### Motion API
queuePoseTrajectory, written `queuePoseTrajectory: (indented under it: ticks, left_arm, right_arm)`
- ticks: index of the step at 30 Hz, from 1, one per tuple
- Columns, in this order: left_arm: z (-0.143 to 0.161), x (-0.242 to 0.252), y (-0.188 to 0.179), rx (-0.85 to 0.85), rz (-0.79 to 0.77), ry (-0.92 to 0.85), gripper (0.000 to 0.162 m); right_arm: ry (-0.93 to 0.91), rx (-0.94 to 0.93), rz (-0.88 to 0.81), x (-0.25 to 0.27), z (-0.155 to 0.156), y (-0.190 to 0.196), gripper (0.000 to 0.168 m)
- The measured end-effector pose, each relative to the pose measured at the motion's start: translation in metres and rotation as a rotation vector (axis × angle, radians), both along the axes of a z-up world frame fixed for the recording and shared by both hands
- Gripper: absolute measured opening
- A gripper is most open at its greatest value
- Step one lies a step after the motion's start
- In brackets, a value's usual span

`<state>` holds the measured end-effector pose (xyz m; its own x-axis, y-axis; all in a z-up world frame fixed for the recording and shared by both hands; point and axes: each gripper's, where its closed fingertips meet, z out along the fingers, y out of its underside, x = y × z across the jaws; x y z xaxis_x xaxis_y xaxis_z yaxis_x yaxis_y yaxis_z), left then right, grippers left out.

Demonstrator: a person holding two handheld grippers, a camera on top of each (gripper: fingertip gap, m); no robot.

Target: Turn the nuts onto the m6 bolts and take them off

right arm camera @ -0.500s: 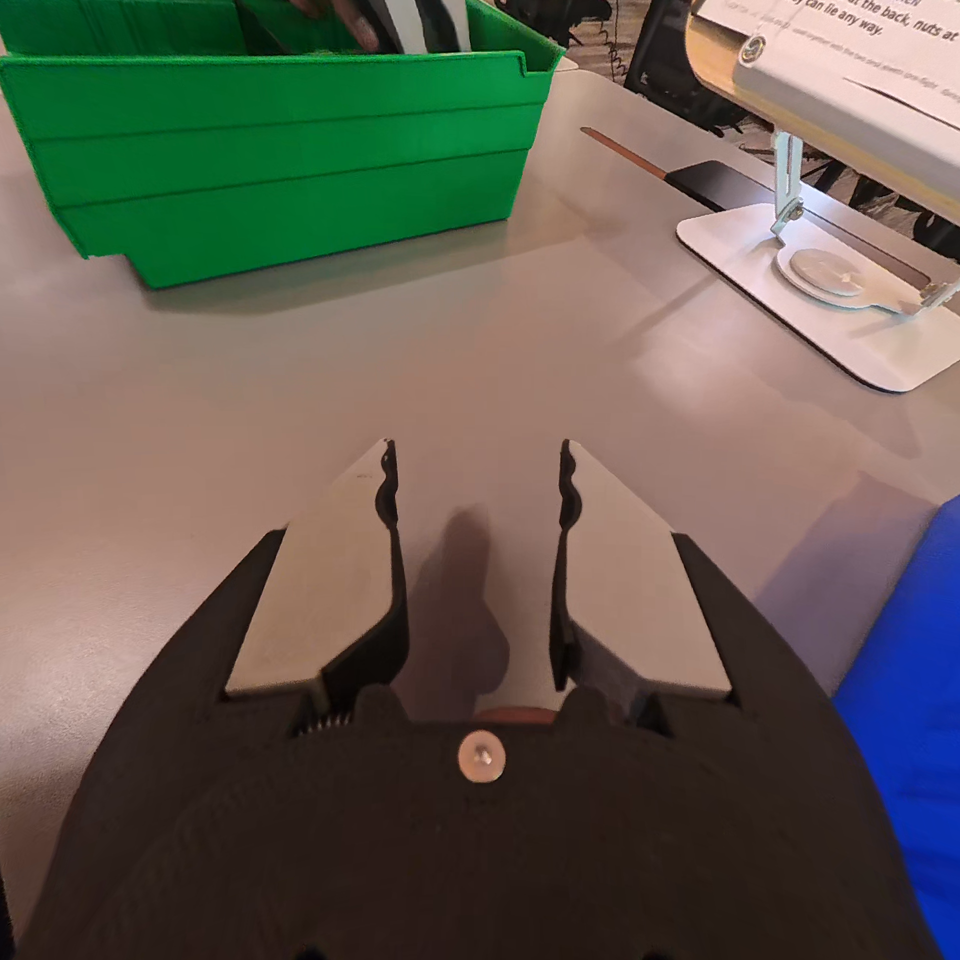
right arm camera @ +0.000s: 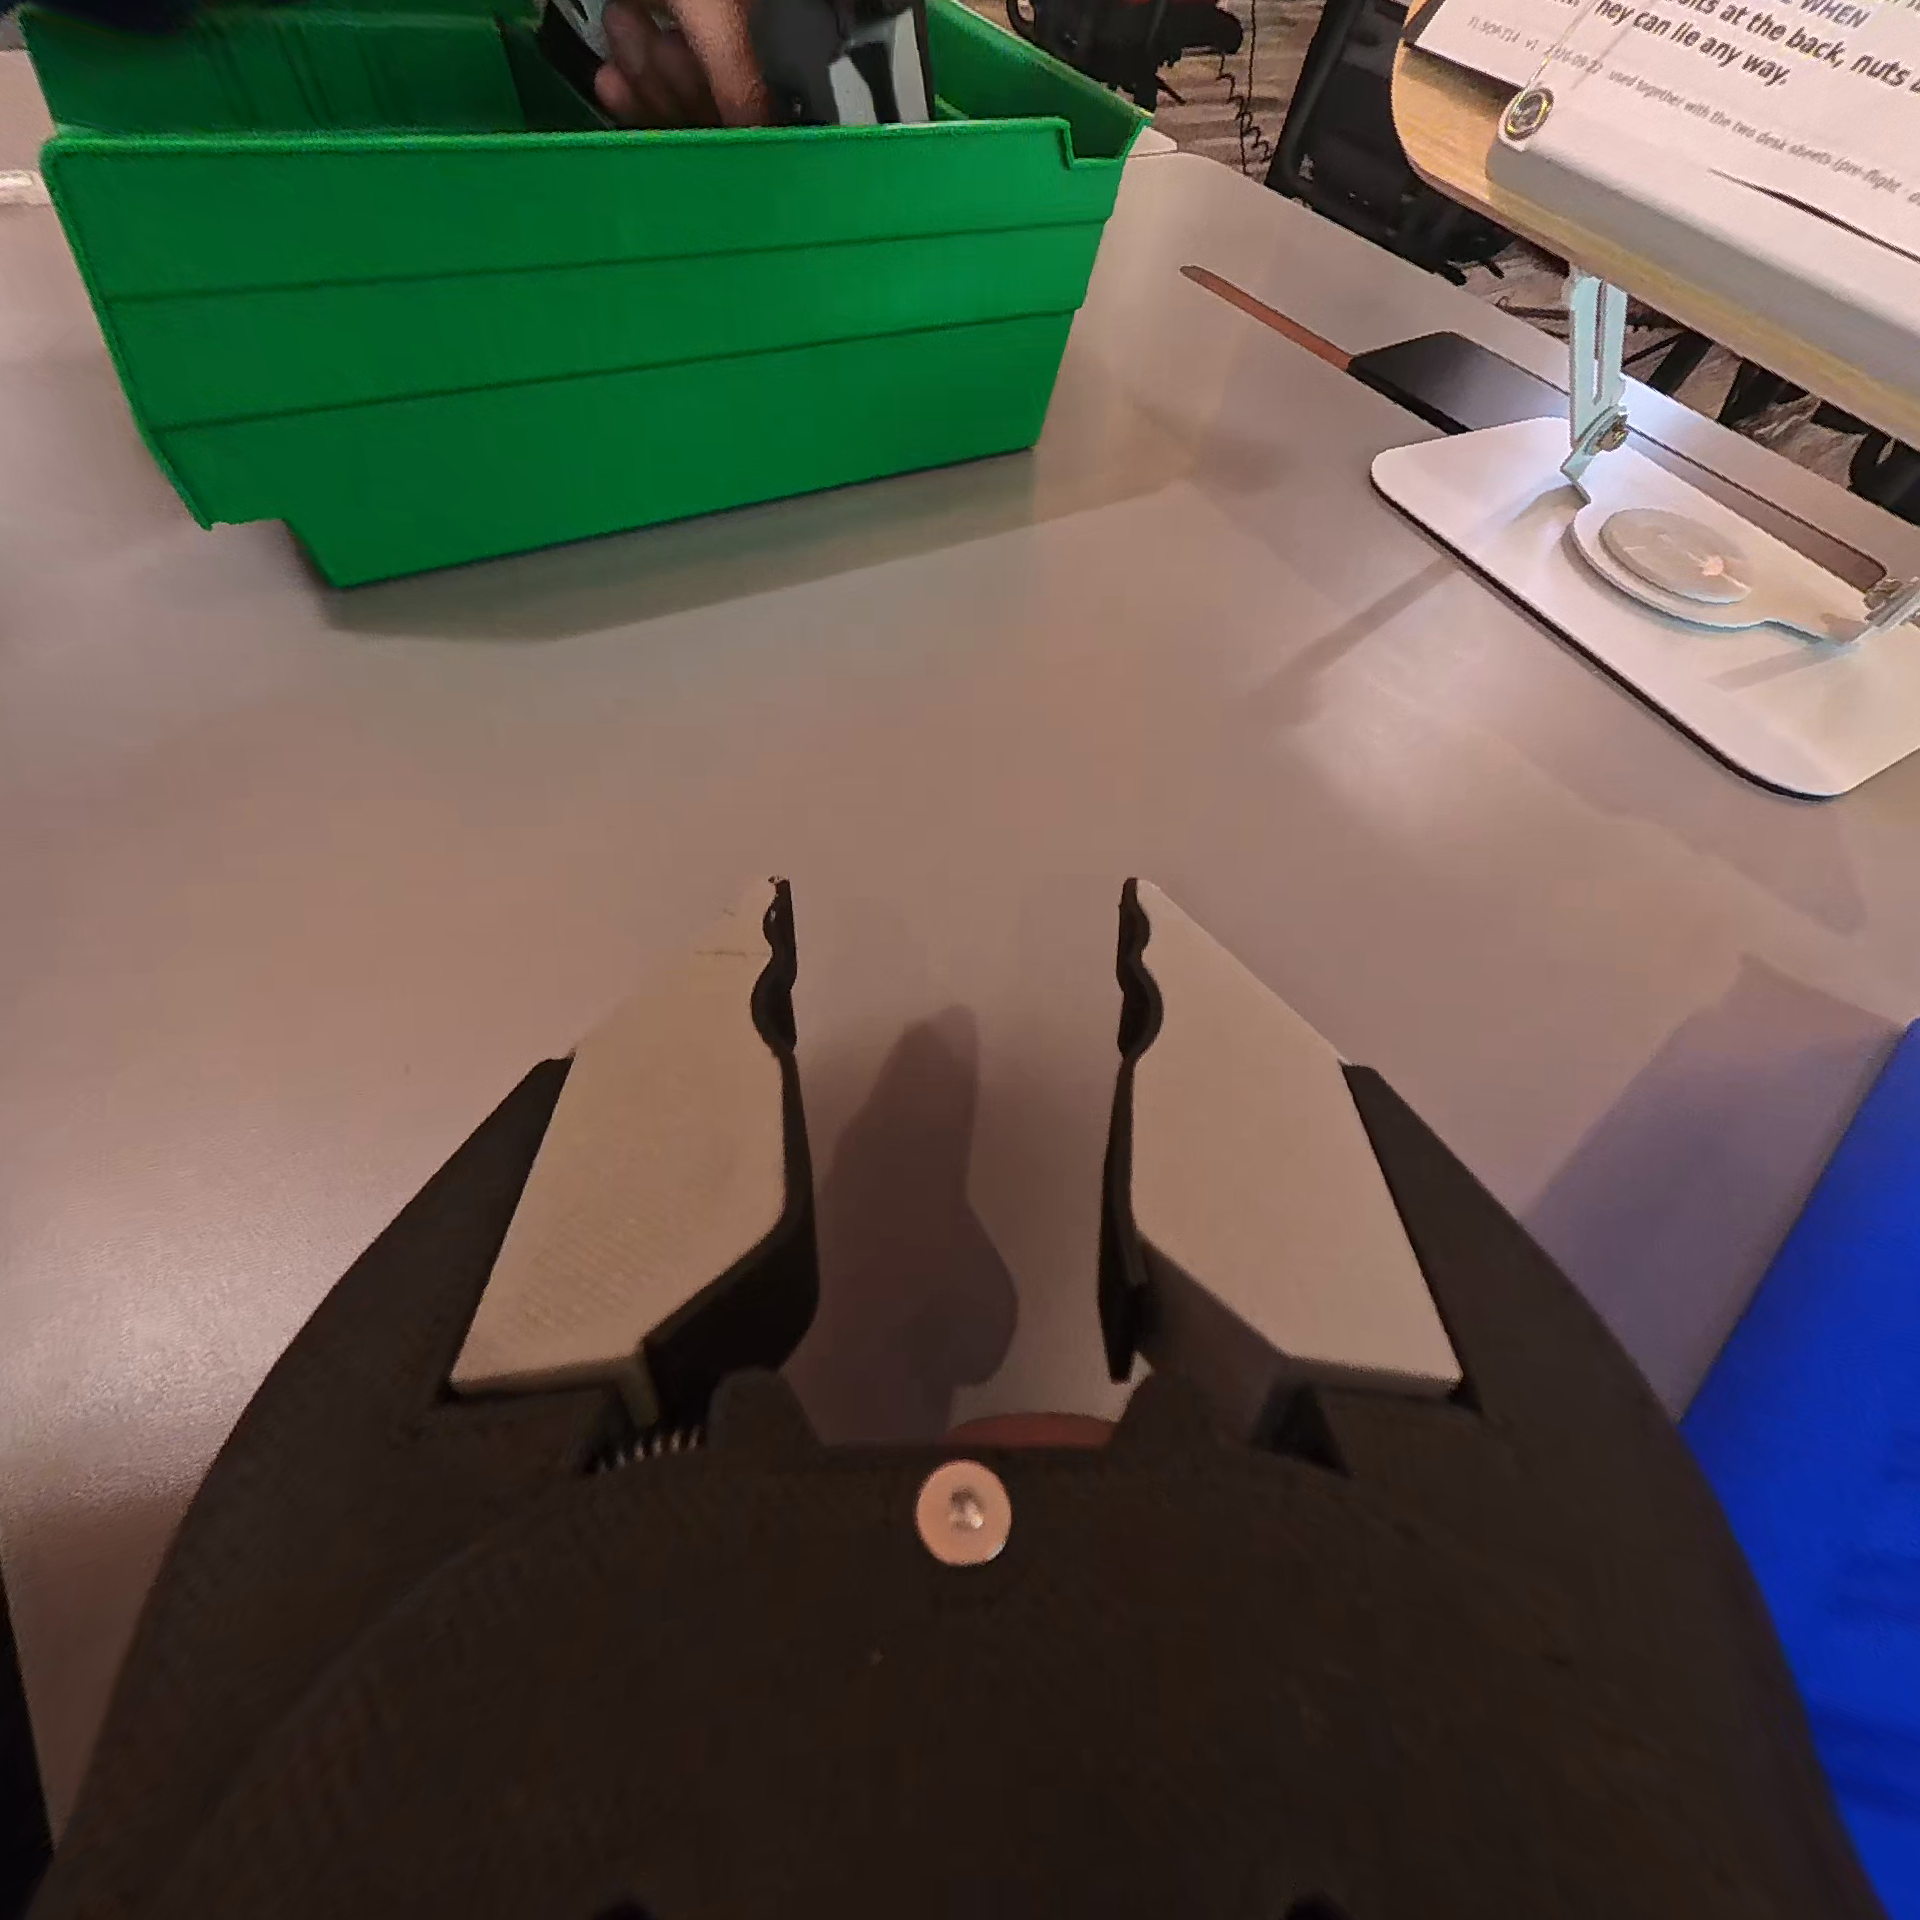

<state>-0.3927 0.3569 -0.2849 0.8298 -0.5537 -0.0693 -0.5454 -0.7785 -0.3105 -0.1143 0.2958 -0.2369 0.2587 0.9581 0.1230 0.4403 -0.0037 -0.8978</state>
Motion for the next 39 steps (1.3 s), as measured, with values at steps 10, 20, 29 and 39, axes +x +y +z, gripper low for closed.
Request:
queuePoseTrajectory:
  ticks: [10, 20, 29, 39]
  left_arm:
    - [0.040, -0.015, -0.001, 0.153, 0.089, 0.142, 0.004]
    - [0.219, 0.161, -0.095, 0.870, -0.069, -0.353, 0.004]
    - [0.187, 0.264, -0.163, 0.951, -0.100, -0.686, 0.003]
    - [0.143, 0.269, -0.161, 0.835, -0.017, -0.746, 0.004]
  right_arm:
    - [0.029, -0.010, 0.005, 0.005, 0.003, -0.002, 0.057]
    - [0.343, -0.271, 0.285, -0.006, 0.076, -0.050, 0.038]
    - [0.561, -0.469, 0.478, -0.003, 0.153, -0.099, 0.040]
    - [0.362, -0.328, 0.402, -0.024, 0.108, -0.097, 0.002]
